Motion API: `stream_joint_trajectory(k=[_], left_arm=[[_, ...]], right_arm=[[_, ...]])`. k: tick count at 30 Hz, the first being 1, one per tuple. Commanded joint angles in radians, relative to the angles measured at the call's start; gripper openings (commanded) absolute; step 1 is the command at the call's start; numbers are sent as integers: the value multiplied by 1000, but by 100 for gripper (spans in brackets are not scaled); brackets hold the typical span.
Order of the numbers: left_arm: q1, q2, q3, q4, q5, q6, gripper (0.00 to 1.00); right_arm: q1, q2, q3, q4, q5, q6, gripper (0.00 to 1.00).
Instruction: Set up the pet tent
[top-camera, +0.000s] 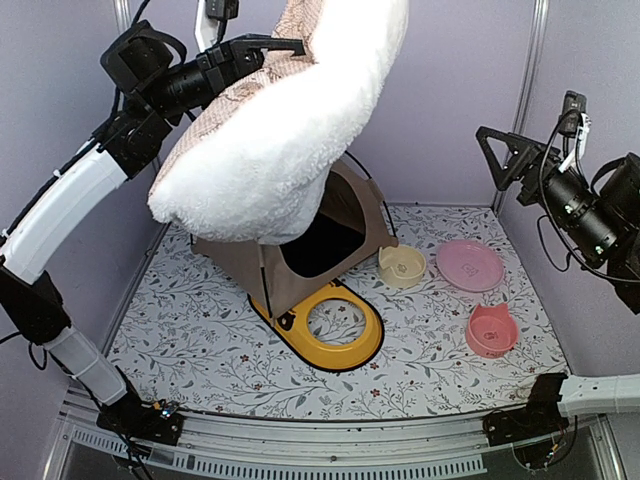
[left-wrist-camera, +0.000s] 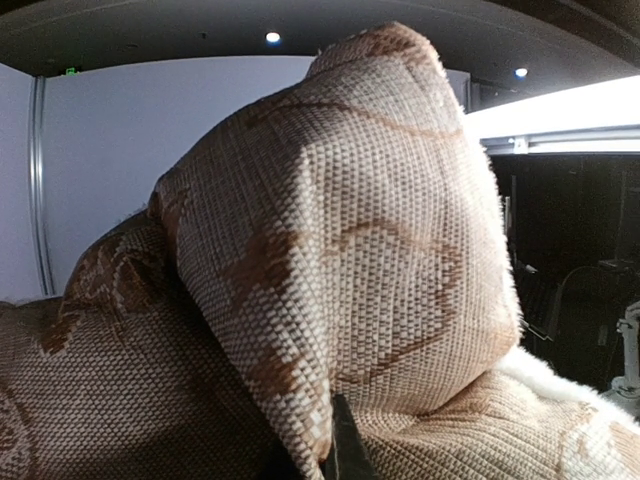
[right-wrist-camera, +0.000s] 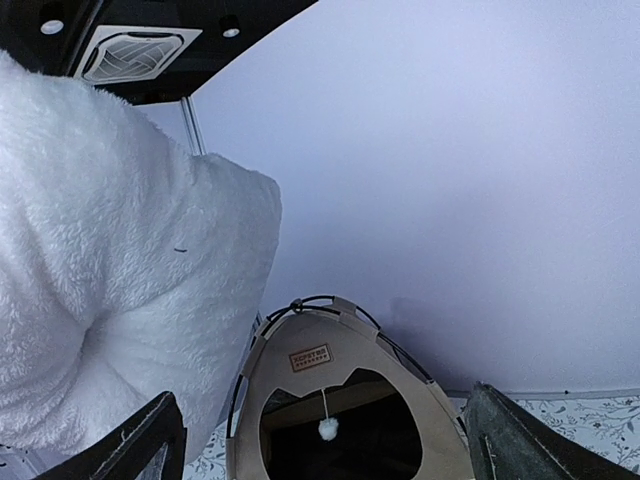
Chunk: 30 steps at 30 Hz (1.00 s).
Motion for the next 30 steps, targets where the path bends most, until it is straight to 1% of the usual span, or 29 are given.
stream_joint_trajectory(k=[1, 3, 4, 7, 9, 11, 13, 19, 21, 27, 29, 30], left_arm=[[-11, -11, 3, 120, 150, -56, 0], [-11, 4, -20, 149, 208, -88, 0], [-11, 14, -32, 181, 232, -130, 0], [-17, 49, -60, 370, 312, -286, 0], [-27, 65, -61, 443, 338, -347, 0], [-46, 78, -44, 451, 348, -354, 0], [-66, 86, -23, 423, 357, -329, 0], [-107, 144, 45, 237, 375, -206, 0], [-116, 166, 63, 146, 377, -136, 0], [-151, 272, 125, -305, 335, 218, 0], [-189, 323, 188, -515, 220, 379, 0], [-222, 357, 227, -620, 129, 457, 0]], right_arm=[[-6, -63, 4, -33, 49, -49, 99], [-6, -85, 11, -43, 45, -63, 99], [-5, -92, 16, -49, 42, -71, 99], [-6, -104, 37, -71, 39, -90, 99], [-6, -105, 48, -85, 37, -98, 99], [-5, -104, 59, -97, 34, -101, 99], [-5, -105, 68, -107, 33, -105, 99], [-6, -103, 94, -126, 39, -119, 99], [-5, -100, 105, -141, 50, -126, 99], [-5, -94, 198, -211, 159, -140, 99], [-6, -87, 217, -234, 168, -151, 99], [-5, -83, 226, -246, 170, -152, 99]])
